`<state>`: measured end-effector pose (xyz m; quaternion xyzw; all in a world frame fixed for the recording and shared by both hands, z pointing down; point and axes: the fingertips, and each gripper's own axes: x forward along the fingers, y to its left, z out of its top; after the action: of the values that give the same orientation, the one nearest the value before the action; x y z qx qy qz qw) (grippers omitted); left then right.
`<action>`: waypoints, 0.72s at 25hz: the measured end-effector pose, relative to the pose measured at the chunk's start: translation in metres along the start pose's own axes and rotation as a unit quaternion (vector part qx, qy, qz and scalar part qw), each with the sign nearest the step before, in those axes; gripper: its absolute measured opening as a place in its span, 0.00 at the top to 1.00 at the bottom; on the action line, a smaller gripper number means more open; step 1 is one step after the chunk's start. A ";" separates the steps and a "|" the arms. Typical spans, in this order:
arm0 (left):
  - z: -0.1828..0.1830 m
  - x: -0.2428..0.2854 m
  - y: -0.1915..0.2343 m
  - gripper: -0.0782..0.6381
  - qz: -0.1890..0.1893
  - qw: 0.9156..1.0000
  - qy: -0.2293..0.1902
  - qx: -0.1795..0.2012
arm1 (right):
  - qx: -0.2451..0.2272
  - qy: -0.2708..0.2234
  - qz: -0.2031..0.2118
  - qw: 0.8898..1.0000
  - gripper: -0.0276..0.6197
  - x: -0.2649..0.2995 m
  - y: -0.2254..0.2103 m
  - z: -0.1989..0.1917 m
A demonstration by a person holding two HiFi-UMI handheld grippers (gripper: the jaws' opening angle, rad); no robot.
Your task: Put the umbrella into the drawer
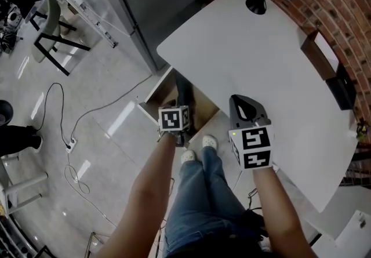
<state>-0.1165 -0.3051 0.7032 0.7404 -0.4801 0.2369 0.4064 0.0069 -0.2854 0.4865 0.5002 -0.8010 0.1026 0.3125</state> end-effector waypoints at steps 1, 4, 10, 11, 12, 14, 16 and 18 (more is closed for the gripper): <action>0.002 -0.007 -0.002 0.49 0.002 1.000 -0.003 0.004 | -0.004 0.000 0.002 1.000 0.96 -0.004 0.001 0.001; 0.006 -0.029 -0.012 0.49 0.012 0.999 -0.009 0.031 | -0.013 0.003 0.000 1.000 0.96 -0.019 -0.002 0.002; 0.016 -0.061 -0.023 0.49 0.020 0.997 -0.029 0.064 | -0.012 -0.011 -0.011 1.000 0.96 -0.043 -0.007 0.015; 0.018 -0.066 -0.024 0.49 0.020 0.997 -0.033 0.065 | -0.013 -0.014 -0.013 1.000 0.96 -0.046 -0.007 0.016; 0.021 -0.071 -0.025 0.49 0.020 0.997 -0.038 0.069 | -0.014 -0.017 -0.015 1.000 0.96 -0.050 -0.008 0.017; 0.025 -0.082 -0.028 0.49 0.020 0.995 -0.051 0.080 | -0.019 -0.020 -0.016 0.999 0.96 -0.059 -0.008 0.018; 0.031 -0.095 -0.031 0.49 0.021 0.993 -0.064 0.096 | -0.023 -0.021 -0.016 0.999 0.96 -0.068 -0.008 0.019; 0.037 -0.109 -0.034 0.49 0.022 0.991 -0.073 0.108 | -0.021 -0.024 -0.019 0.999 0.96 -0.077 -0.011 0.020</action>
<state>-0.1341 -0.2717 0.5890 0.7845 -0.4963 0.2420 0.2823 0.0317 -0.2434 0.4229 0.5111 -0.8005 0.0676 0.3055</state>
